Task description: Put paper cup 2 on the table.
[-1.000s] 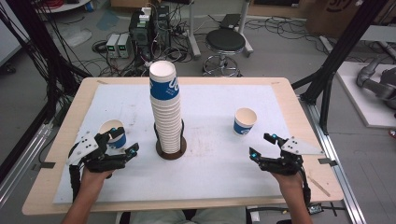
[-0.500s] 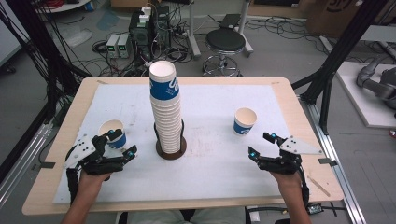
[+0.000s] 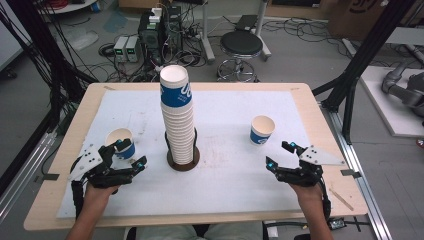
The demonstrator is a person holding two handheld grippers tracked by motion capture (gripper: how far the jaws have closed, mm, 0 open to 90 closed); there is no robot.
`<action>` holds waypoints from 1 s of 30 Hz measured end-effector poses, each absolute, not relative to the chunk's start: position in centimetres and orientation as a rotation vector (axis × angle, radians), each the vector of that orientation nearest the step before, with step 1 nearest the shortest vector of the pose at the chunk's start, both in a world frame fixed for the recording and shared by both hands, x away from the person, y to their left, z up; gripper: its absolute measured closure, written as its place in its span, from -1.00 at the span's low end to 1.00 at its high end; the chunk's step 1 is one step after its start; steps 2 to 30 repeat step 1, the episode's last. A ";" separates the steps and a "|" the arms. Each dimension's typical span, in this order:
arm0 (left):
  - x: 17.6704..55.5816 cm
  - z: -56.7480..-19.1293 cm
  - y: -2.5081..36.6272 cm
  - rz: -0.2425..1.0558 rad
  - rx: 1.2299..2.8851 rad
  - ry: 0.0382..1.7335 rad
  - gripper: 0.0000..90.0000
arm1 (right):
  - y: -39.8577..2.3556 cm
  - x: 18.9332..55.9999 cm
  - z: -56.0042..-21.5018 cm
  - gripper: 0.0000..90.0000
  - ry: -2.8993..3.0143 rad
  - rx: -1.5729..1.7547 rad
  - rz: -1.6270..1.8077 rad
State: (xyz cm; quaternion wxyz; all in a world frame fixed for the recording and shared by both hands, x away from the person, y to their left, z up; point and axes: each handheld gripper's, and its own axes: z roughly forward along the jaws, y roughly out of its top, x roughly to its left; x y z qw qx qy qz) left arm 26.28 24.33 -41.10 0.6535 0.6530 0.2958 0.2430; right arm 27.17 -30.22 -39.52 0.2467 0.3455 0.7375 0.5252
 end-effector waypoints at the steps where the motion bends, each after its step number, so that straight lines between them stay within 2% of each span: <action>1: 26.3 -41.1 24.3 0.552 1.481 0.674 -0.63 | -30.3 27.2 -39.5 -0.54 2.011 0.941 1.431; 30: 26.3 -41.1 24.3 0.552 1.481 0.674 -0.63 | -30.3 27.2 -39.5 -0.54 2.011 0.941 1.431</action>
